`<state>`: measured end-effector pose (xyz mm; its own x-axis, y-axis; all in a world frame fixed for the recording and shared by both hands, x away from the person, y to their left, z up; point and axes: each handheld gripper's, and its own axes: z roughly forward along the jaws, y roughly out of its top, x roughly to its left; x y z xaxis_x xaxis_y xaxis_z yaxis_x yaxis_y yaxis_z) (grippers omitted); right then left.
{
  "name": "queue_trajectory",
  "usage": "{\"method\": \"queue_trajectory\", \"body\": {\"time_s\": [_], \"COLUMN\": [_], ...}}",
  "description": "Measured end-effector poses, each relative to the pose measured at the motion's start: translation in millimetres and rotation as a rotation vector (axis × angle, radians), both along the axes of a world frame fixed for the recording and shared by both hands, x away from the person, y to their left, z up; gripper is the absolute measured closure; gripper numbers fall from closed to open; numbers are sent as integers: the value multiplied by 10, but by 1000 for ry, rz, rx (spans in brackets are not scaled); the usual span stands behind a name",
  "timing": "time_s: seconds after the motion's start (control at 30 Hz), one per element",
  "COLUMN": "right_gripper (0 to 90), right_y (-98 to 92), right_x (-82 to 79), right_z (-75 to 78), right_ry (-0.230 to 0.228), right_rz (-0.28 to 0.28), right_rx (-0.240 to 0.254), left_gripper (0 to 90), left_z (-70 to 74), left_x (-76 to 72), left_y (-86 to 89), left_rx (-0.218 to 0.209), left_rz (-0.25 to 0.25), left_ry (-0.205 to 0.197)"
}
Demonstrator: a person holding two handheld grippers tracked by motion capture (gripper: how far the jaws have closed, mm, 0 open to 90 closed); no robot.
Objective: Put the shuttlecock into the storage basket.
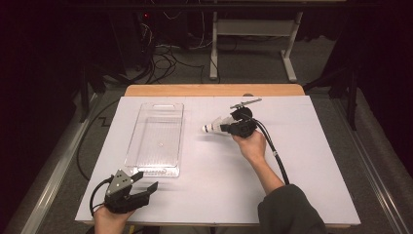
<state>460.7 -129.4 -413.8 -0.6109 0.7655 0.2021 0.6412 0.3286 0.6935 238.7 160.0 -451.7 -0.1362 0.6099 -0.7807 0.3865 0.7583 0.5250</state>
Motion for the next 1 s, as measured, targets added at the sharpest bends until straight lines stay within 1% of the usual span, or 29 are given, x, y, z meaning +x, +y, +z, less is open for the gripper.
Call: {"method": "queue_trajectory", "body": {"time_s": [0.27, 0.33, 0.4, 0.5, 0.6, 0.7, 0.73, 0.87, 1.0], "right_gripper": [885, 886, 886, 886, 886, 887, 887, 887, 888], "right_y": [-6, 6, 23, 41, 70, 104, 115, 154, 183], "right_x": [-32, -47, -52, -47, -51, -54, -54, -55, -46], "right_z": [76, 96, 116, 142, 175, 206, 214, 239, 254], "right_ry": [-12, -20, -22, -22, -28, -34, -38, -40, -40], "right_rz": [11, 18, 25, 29, 37, 45, 47, 53, 59], "right_rx": [5, 10, 5, 5, 4, 3, 3, 2, 2], "left_gripper": [354, 354, 354, 354, 354, 354, 354, 354, 354], "left_z": [1, 2, 5, 4, 8, 1, 5, 2, -2], "left_x": [1, 2, 3, 1, 0, -3, -5, -5, -4], "left_y": [-5, -1, -3, -1, 2, 18, 17, 19, 26], "left_rx": [-2, -3, -8, -6, -13, 3, -3, -2, 6], "left_rz": [5, 7, 11, 9, 8, -2, 1, 1, -2], "left_ry": [3, 1, 8, 4, 9, -4, 0, 0, -5]}}
